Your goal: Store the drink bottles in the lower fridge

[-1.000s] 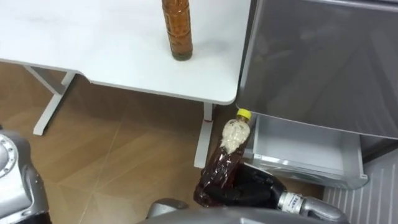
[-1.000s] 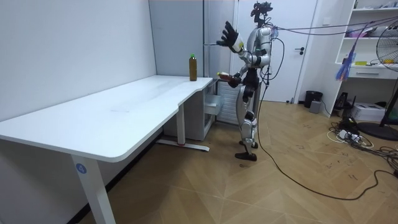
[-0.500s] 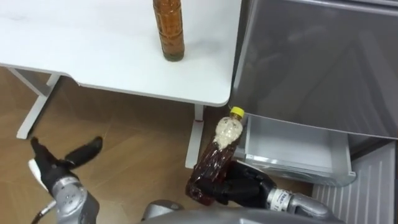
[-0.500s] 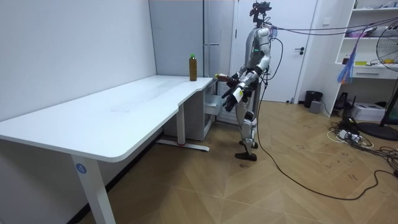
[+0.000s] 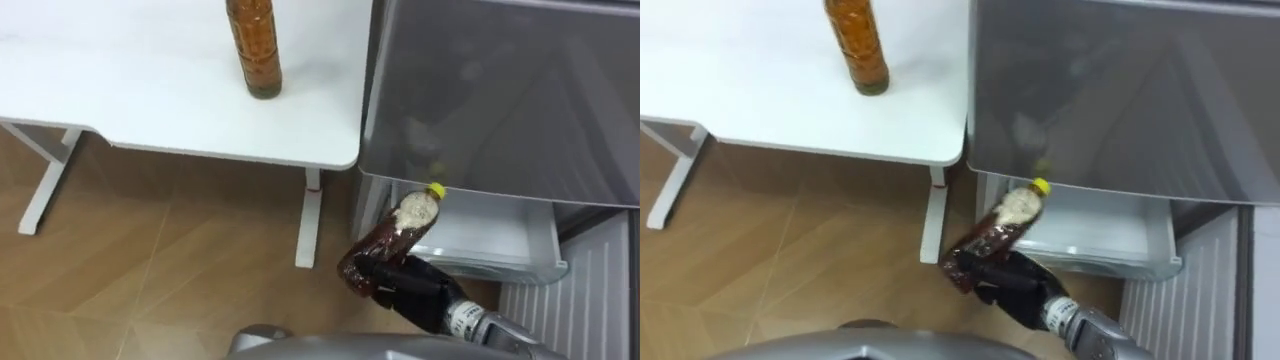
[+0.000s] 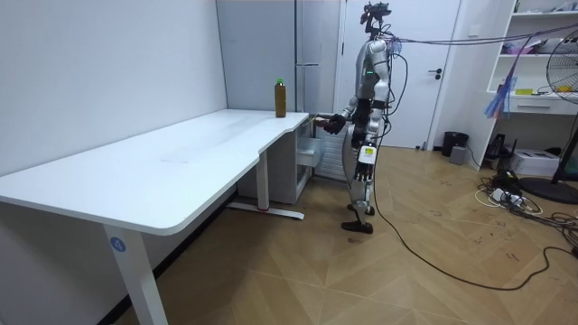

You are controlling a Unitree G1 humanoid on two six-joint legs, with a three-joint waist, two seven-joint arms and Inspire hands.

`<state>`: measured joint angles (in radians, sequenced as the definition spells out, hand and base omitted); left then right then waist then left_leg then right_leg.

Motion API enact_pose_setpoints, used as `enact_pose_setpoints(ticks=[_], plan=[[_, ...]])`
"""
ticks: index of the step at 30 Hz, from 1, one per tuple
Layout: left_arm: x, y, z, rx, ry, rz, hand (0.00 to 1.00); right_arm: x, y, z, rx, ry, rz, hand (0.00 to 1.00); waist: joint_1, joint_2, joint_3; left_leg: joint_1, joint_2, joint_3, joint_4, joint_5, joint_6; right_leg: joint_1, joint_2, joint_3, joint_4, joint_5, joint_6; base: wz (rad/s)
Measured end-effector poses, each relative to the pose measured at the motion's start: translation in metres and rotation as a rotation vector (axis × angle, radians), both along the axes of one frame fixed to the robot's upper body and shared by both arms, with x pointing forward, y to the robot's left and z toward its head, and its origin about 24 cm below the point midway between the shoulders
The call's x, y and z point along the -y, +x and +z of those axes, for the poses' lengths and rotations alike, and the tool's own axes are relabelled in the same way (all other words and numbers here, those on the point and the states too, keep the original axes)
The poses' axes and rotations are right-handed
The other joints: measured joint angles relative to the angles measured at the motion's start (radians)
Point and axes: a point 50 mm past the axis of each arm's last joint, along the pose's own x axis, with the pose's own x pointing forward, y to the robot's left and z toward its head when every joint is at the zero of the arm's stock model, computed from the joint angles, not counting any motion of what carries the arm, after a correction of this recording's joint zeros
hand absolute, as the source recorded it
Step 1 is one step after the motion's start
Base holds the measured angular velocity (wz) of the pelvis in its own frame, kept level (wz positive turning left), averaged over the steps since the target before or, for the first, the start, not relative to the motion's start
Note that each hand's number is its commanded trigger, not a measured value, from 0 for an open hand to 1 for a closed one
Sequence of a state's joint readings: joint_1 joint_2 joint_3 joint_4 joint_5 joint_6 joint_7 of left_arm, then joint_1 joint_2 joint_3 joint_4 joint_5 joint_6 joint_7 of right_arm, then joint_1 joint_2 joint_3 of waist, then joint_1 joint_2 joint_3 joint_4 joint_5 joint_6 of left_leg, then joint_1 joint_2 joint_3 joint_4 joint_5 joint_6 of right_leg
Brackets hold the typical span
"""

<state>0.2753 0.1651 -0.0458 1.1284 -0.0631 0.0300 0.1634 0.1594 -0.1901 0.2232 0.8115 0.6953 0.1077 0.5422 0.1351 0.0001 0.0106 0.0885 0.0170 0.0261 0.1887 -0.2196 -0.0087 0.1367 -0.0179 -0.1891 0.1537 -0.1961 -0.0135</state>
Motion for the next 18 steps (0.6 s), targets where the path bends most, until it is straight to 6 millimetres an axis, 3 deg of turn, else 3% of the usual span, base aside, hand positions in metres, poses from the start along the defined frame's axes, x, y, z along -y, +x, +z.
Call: enact_pose_setpoints(ticks=[3,8,18], plan=[[0.004,0.016,-0.001,-0.004,-0.012,-0.135,0.0,0.006,-0.004,-0.005,-0.045,0.012,-0.123,1.0,-0.028,0.003,-0.0001,0.002,0.0,0.003,0.002,0.0,0.0,0.0,0.001,0.013,0.001,0.0,0.0,-0.03],[0.007,0.032,-0.001,0.028,-0.014,-0.197,0.0,0.017,-0.01,-0.012,-0.119,-0.028,-0.284,1.0,-0.067,0.006,-0.0012,0.002,0.0,0.019,0.001,0.0,0.0,-0.007,0.001,0.025,0.002,0.0,0.001,-0.09],[0.011,0.024,-0.003,0.006,-0.032,-0.201,0.0,0.035,-0.006,-0.012,-0.163,-0.04,-0.575,1.0,-0.086,0.006,0.0008,0.013,0.001,0.028,-0.001,0.0,0.0,-0.001,0.002,0.036,-0.003,0.0,0.001,-0.03]])
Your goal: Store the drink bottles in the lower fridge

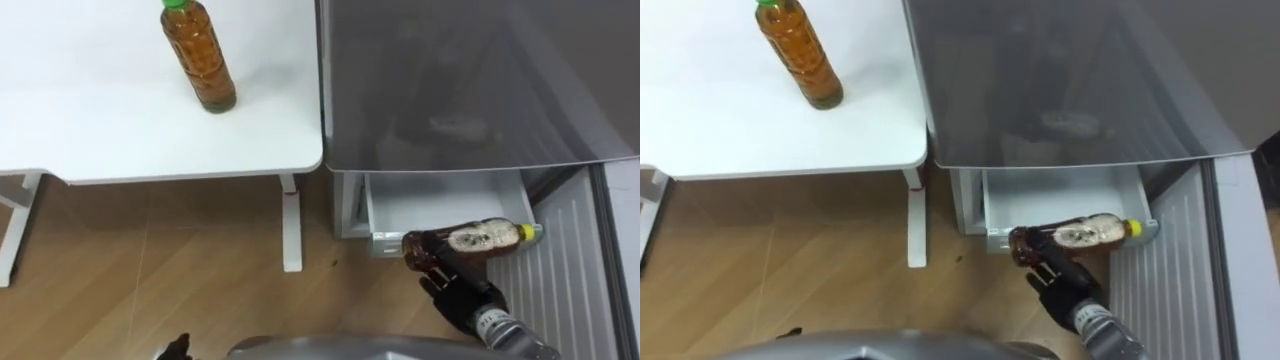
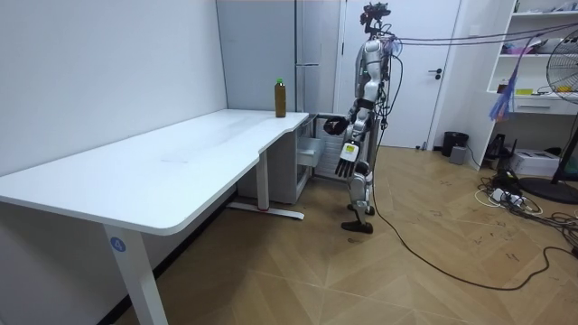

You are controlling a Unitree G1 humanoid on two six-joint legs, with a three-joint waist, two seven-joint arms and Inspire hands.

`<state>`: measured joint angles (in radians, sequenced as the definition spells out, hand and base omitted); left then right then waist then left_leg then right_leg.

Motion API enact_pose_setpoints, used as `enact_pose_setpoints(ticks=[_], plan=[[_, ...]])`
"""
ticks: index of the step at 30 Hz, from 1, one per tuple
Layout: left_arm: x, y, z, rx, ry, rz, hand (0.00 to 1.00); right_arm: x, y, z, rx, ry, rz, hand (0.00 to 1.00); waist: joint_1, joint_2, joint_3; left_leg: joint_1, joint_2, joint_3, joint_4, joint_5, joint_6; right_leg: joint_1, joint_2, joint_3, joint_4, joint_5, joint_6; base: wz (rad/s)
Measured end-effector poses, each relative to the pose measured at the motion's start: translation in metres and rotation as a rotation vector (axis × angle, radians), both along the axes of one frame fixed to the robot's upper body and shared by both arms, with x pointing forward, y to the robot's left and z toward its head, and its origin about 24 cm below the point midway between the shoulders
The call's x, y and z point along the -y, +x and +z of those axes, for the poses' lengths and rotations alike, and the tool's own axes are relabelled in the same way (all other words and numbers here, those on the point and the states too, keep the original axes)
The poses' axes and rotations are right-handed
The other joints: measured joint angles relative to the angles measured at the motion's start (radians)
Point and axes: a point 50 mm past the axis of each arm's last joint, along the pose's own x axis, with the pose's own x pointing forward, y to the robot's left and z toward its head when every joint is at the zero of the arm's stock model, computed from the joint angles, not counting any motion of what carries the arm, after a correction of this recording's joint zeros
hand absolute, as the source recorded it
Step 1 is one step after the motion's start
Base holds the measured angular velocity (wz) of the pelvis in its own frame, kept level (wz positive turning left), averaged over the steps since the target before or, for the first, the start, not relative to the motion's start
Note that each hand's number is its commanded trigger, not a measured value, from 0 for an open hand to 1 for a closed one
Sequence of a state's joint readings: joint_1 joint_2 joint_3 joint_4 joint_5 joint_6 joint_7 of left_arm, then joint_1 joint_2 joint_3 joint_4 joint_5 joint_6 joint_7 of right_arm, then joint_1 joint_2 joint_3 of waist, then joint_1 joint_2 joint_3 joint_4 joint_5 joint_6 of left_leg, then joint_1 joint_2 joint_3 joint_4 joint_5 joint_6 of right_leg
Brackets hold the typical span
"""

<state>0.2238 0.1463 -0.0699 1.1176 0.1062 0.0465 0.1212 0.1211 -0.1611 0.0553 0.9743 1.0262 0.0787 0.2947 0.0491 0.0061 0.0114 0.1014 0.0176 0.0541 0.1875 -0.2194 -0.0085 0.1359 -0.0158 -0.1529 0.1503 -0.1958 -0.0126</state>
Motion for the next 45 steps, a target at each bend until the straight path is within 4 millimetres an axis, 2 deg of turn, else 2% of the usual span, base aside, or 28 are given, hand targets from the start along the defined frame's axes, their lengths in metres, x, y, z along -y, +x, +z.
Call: enact_pose_setpoints(ticks=[9,19,28,35,39,45], plan=[[0.0,-0.023,-0.001,-0.092,-0.02,0.006,0.0,0.003,0.008,0.0,-0.043,-0.035,-0.053,1.0,0.004,-0.007,-0.0016,0.025,-0.001,0.001,0.0,0.0,0.0,0.018,0.001,0.004,-0.011,0.0,0.001,0.0],[0.002,-0.036,-0.001,-0.136,-0.071,0.04,0.0,0.008,0.017,0.004,-0.018,-0.027,-0.094,1.0,0.012,-0.01,-0.002,0.028,-0.003,-0.005,0.001,0.0,0.0,0.026,0.0,0.003,-0.014,-0.001,0.001,0.01],[0.001,-0.047,0.0,-0.171,-0.125,0.063,0.0,0.021,0.021,0.004,-0.043,-0.049,-0.128,1.0,0.01,-0.01,-0.002,0.023,-0.015,-0.03,0.011,0.0,0.0,0.039,-0.013,-0.04,-0.014,-0.006,0.009,0.11],[0.001,-0.051,0.0,-0.184,-0.144,0.071,0.0,0.023,0.022,0.005,-0.04,-0.05,-0.129,1.0,0.014,-0.002,-0.0014,0.012,-0.015,-0.032,0.018,0.0,0.0,0.038,-0.013,-0.052,-0.015,-0.007,0.009,0.06],[-0.002,-0.049,0.001,-0.191,-0.156,0.067,0.0,0.032,0.039,0.013,-0.007,-0.055,-0.156,1.0,0.013,0.012,-0.0016,-0.029,-0.016,-0.041,0.027,0.001,0.002,0.002,-0.015,-0.062,-0.008,-0.006,0.008,0.05],[-0.01,-0.051,0.003,-0.215,-0.167,0.039,0.0,0.041,0.069,0.025,0.044,-0.075,-0.163,1.0,0.011,0.016,0.0003,-0.063,-0.02,-0.069,0.037,0.002,0.003,-0.017,-0.019,-0.1,-0.001,-0.008,0.007,0.17]])
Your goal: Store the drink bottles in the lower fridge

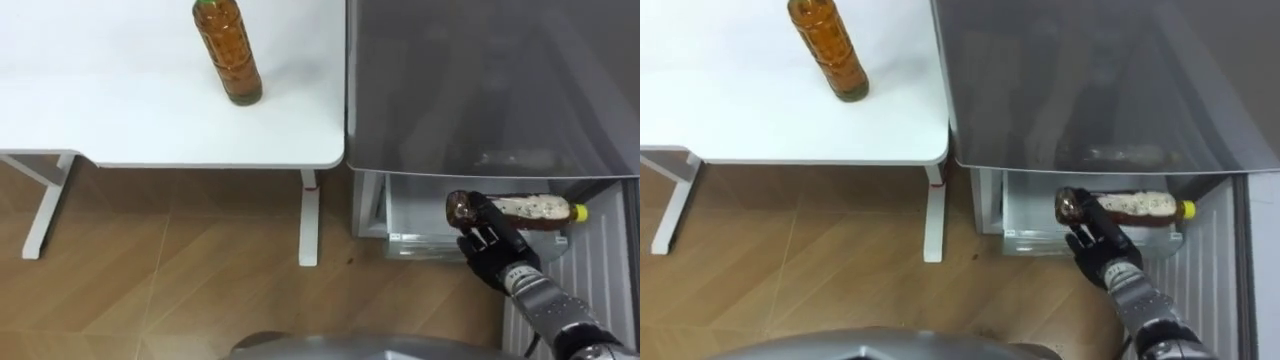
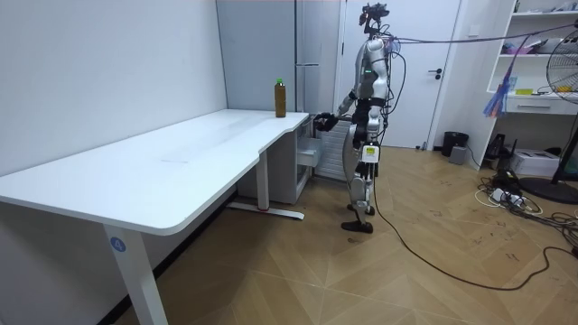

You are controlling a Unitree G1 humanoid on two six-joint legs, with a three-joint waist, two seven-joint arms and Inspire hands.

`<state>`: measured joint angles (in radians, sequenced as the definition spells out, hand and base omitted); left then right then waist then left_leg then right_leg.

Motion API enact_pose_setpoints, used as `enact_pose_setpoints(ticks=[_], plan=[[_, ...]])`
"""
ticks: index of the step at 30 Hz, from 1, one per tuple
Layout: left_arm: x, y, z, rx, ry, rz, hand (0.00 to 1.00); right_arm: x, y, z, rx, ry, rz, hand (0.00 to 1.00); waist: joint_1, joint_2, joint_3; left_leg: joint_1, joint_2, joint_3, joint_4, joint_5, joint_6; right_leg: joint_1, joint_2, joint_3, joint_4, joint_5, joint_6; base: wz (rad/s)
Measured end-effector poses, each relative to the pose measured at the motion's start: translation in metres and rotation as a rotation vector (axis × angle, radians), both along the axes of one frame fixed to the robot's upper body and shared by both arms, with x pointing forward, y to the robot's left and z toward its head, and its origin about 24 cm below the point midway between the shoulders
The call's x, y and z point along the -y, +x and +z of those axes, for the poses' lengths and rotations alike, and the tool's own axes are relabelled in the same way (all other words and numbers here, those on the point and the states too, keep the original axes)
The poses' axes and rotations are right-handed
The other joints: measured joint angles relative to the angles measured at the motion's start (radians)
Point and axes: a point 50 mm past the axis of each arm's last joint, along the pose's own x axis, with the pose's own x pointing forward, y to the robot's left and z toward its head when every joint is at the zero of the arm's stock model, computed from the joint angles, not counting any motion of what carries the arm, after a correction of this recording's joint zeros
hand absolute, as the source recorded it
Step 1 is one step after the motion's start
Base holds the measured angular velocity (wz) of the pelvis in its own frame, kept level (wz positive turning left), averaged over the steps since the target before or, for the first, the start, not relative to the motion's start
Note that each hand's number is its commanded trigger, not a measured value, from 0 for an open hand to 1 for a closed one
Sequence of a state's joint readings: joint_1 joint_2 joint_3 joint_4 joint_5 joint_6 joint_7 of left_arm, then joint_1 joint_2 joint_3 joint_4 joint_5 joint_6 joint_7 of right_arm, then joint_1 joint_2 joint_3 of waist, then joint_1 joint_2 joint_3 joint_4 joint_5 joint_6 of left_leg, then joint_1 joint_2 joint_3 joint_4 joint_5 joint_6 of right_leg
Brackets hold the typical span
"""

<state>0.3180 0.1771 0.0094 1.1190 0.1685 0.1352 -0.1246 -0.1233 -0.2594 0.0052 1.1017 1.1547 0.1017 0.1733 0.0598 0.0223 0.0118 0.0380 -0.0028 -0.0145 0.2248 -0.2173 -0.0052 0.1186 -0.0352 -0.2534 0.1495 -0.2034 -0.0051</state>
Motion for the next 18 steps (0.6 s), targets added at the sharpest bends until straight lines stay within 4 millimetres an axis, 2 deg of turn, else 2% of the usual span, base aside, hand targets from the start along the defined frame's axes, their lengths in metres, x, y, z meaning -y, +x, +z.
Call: enact_pose_setpoints(ticks=[4,6,7,11,12,13,14,18], plan=[[0.001,-0.001,0.0,-0.011,-0.02,-0.006,0.0,0.006,-0.001,0.0,-0.005,0.007,-0.036,1.0,0.0,0.0,0.0021,-0.034,-0.005,-0.016,0.015,0.001,0.001,-0.014,-0.003,-0.019,0.005,-0.003,0.001,0.16],[0.003,0.0,0.0,-0.017,-0.034,-0.023,0.0,0.008,0.005,0.003,0.016,0.017,-0.066,1.0,0.004,0.003,0.0012,-0.064,-0.007,-0.017,0.015,0.01,0.005,-0.052,-0.009,-0.021,0.027,-0.004,0.001,0.03],[0.002,0.001,0.0,-0.021,-0.038,-0.022,0.0,0.009,0.007,0.004,0.018,0.014,-0.067,1.0,0.008,0.004,0.005,-0.066,-0.008,-0.018,0.012,0.014,0.006,-0.06,-0.012,-0.021,0.034,-0.004,0.001,0.0],[-0.002,0.002,0.001,-0.022,-0.033,-0.027,0.0,0.011,0.006,0.004,0.004,0.003,-0.072,1.0,0.028,-0.001,0.0077,-0.078,-0.011,-0.018,0.015,0.016,0.009,-0.071,-0.016,-0.024,0.04,-0.004,0.001,0.01],[-0.005,0.002,0.001,-0.021,-0.028,-0.029,0.0,0.011,0.006,0.004,-0.003,0.005,-0.074,0.8,0.03,-0.001,0.0077,-0.081,-0.012,-0.018,0.017,0.017,0.01,-0.073,-0.016,-0.024,0.041,-0.004,0.002,0.05],[-0.006,0.002,0.001,-0.022,-0.026,-0.03,0.0,0.011,0.007,0.004,-0.006,0.005,-0.073,0.15,0.031,-0.001,0.0078,-0.083,-0.012,-0.018,0.018,0.017,0.01,-0.075,-0.016,-0.024,0.042,-0.005,0.002,0.0],[-0.007,0.002,0.002,-0.023,-0.023,-0.031,0.0,0.01,0.009,0.005,-0.006,0.004,-0.068,0.0,0.032,-0.001,0.0076,-0.09,-0.012,-0.018,0.022,0.017,0.01,-0.082,-0.017,-0.024,0.048,-0.005,0.002,0.0],[-0.009,0.003,0.002,-0.022,-0.025,-0.03,0.0,0.011,0.012,0.006,-0.004,0.001,-0.066,0.0,0.034,0.006,0.003,-0.111,-0.013,-0.018,0.034,0.019,0.012,-0.102,-0.019,-0.024,0.056,-0.007,0.002,0.0]])
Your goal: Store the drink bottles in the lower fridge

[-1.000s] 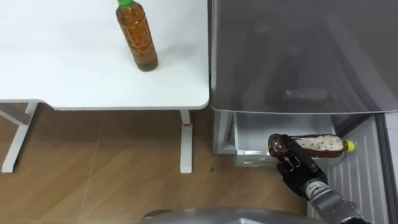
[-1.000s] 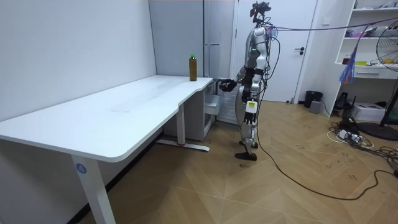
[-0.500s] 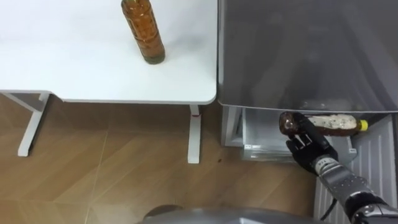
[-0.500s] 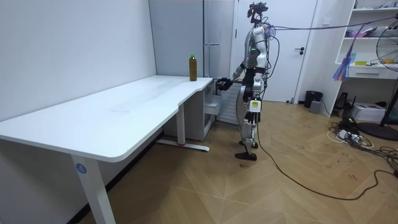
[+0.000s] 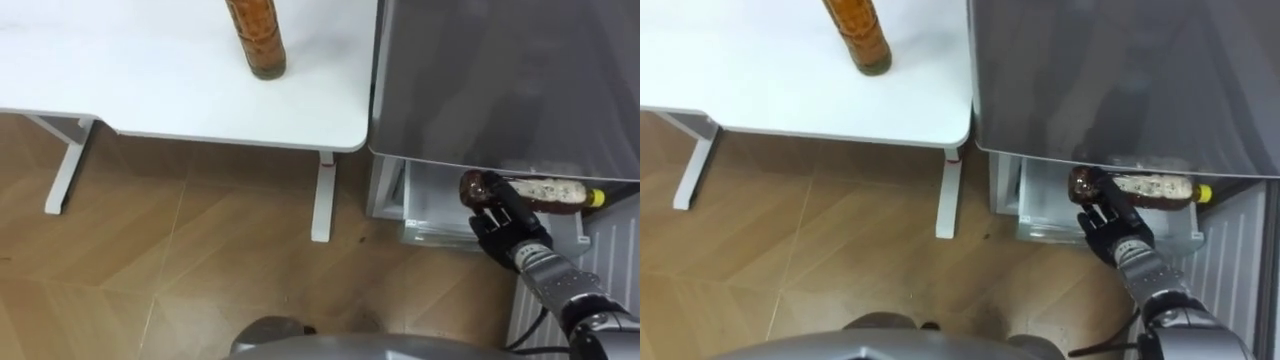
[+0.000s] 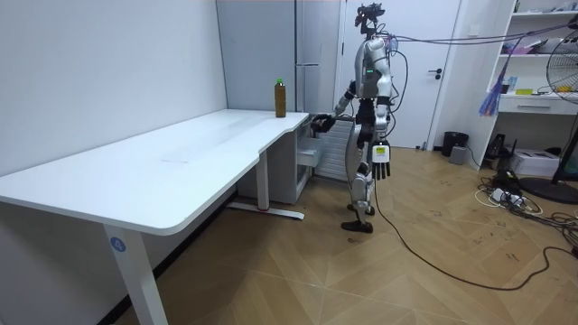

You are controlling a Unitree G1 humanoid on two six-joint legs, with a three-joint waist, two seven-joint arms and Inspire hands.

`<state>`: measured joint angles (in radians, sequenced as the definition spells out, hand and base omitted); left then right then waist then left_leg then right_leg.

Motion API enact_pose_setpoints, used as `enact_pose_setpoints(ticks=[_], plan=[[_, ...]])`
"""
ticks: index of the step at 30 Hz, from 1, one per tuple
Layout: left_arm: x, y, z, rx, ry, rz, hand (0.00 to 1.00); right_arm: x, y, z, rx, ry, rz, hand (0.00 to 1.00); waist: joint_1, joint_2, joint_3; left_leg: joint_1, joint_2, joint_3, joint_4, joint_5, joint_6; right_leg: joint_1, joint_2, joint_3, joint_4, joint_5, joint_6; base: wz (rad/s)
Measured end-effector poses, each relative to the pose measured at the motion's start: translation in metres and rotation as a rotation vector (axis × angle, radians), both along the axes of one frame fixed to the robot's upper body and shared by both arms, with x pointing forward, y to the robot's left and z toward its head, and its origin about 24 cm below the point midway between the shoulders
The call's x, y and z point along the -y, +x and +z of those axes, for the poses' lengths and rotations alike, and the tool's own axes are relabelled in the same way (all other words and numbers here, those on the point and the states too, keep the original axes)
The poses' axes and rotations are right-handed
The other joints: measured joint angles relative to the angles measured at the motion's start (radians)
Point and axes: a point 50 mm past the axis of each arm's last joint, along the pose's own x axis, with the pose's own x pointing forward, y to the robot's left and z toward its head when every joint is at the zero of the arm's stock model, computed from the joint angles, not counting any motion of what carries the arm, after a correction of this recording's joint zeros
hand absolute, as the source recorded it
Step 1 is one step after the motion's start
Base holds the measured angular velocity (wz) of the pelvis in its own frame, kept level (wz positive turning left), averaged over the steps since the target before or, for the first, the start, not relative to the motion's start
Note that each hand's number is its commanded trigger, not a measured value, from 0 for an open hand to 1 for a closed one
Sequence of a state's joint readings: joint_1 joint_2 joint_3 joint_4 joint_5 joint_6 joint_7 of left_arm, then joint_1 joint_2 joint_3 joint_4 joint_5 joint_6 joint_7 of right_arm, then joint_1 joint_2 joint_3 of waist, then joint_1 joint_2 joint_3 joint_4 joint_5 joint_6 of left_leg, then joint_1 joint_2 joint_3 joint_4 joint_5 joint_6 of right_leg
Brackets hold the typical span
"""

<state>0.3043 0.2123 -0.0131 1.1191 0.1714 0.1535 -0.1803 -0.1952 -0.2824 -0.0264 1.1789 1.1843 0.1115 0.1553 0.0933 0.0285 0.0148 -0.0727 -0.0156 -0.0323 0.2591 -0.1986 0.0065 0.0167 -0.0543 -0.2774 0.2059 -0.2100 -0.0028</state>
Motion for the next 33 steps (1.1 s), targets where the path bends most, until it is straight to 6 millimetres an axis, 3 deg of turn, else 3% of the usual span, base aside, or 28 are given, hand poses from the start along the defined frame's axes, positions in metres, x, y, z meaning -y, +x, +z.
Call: enact_pose_setpoints(ticks=[10,21,33], plan=[[-0.001,0.007,0.0,0.031,0.01,-0.007,0.0,-0.001,0.014,0.006,0.025,0.02,0.002,0.0,-0.008,-0.005,0.0031,-0.001,-0.002,-0.003,-0.001,0.0,0.0,0.003,-0.001,-0.005,0.0,0.0,0.0,0.0],[-0.002,0.007,0.001,0.026,0.024,-0.005,0.0,0.003,0.014,0.008,0.02,-0.002,0.013,0.0,-0.01,-0.015,0.0057,-0.001,-0.012,-0.026,0.001,0.009,0.004,0.011,-0.01,-0.028,-0.001,-0.002,0.004,0.07],[-0.002,0.009,0.001,0.03,0.031,-0.006,0.0,0.004,0.014,0.008,0.023,-0.004,0.013,0.0,-0.01,-0.014,-0.0005,-0.004,-0.016,-0.026,0.0,0.012,0.006,0.003,-0.013,-0.028,0.002,-0.003,0.006,0.0]])
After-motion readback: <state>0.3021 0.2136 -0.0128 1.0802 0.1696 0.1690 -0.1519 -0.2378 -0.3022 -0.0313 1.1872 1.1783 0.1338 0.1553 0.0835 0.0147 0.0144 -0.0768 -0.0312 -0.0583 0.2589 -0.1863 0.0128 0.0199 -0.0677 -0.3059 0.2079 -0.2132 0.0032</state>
